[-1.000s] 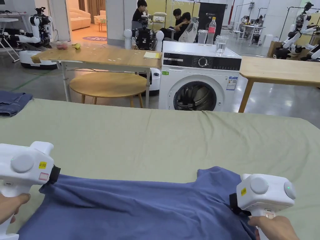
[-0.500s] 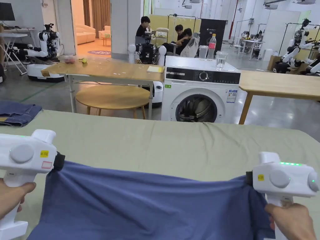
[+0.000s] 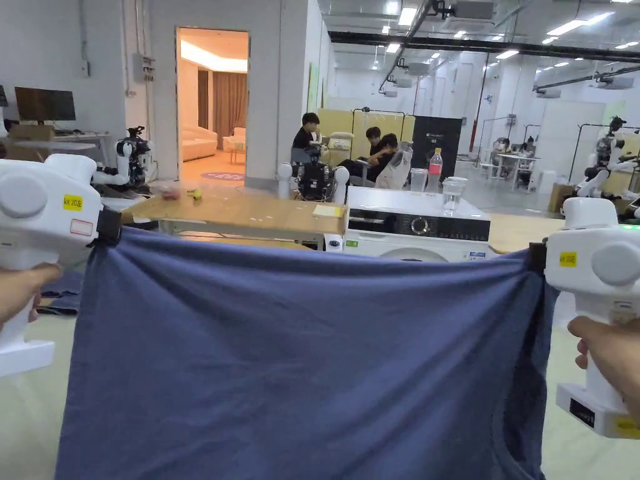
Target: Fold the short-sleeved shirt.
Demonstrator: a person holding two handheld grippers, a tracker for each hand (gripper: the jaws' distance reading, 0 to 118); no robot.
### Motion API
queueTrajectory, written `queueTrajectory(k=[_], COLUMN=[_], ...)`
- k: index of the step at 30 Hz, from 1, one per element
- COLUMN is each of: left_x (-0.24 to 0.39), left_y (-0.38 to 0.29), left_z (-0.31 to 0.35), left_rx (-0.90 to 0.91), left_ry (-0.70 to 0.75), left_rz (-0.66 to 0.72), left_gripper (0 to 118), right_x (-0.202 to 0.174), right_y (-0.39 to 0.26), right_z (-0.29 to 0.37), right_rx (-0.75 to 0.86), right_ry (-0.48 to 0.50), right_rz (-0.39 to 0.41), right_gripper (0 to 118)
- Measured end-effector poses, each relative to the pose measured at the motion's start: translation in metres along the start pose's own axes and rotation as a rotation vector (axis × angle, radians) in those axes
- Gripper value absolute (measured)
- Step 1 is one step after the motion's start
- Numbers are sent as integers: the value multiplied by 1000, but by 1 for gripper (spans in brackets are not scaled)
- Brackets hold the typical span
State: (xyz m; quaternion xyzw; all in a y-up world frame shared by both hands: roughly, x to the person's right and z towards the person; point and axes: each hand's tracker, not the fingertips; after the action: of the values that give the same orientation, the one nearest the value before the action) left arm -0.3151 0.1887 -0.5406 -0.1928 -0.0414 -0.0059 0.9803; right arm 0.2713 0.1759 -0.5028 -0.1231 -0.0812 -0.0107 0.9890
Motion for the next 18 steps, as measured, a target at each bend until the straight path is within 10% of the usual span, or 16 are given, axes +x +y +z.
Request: queueTrajectory(k=[18], left_x=[-9], left_y=[135], left_z=[-23], left_rx=[136], left_ry=[78], left_rz=[-6], left_gripper=[0], right_x=[-40], right_y=[147], right_z=[-54], right_rx=[189], right_ry=[-78], right_rz=[50], right_gripper=[0])
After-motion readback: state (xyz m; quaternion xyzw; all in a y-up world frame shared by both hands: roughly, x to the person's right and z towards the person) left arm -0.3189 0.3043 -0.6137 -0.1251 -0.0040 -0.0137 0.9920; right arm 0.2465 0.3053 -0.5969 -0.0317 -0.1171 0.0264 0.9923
